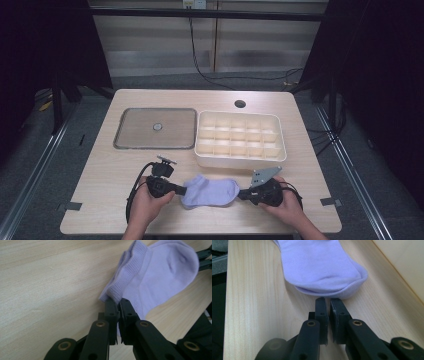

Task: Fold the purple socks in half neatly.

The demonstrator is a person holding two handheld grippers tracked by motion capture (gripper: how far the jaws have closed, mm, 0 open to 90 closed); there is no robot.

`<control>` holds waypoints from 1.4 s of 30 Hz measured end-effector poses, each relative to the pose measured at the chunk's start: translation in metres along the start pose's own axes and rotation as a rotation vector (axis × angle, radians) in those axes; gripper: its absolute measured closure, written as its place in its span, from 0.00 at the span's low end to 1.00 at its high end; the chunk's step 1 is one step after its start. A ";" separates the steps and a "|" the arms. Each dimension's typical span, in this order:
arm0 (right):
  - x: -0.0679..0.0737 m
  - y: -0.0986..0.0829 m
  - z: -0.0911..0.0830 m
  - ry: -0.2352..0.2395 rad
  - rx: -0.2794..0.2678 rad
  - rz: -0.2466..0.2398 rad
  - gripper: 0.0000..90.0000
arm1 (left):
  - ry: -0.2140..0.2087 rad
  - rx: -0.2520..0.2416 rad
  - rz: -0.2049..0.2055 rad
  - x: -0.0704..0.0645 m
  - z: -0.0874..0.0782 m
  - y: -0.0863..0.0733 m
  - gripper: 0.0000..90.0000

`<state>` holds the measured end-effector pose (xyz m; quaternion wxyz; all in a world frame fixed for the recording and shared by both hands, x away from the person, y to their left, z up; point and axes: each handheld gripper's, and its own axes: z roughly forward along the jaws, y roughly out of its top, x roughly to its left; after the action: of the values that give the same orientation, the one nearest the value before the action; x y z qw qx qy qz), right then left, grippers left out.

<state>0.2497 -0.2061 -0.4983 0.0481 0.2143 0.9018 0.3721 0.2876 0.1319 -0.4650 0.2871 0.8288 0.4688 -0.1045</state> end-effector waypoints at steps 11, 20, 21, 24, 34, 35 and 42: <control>0.000 0.000 0.000 -0.003 0.000 0.006 0.94 | -0.033 -0.022 -0.020 -0.001 -0.003 0.001 0.95; -0.008 -0.001 -0.012 -0.016 -0.020 0.025 0.95 | -0.056 -0.028 -0.020 0.000 -0.006 0.002 0.95; -0.009 -0.001 -0.013 -0.018 -0.027 0.039 0.95 | -0.061 -0.043 -0.040 -0.002 -0.006 0.002 0.95; -0.012 -0.002 -0.017 -0.025 -0.043 0.047 0.95 | -0.071 -0.018 -0.002 0.000 -0.008 0.004 0.95; -0.013 0.003 -0.019 -0.024 -0.056 0.049 0.95 | -0.072 -0.026 -0.017 -0.005 -0.008 0.007 0.95; -0.013 0.003 -0.019 -0.023 -0.054 0.046 0.95 | -0.069 -0.030 -0.017 -0.006 -0.008 0.008 0.95; -0.011 0.005 -0.011 -0.015 -0.020 0.030 0.95 | -0.084 -0.034 -0.007 -0.012 -0.010 0.013 0.95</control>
<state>0.2593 -0.2143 -0.4878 0.0512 0.2301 0.8944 0.3802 0.2907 0.1237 -0.4469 0.3201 0.8170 0.4609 -0.1324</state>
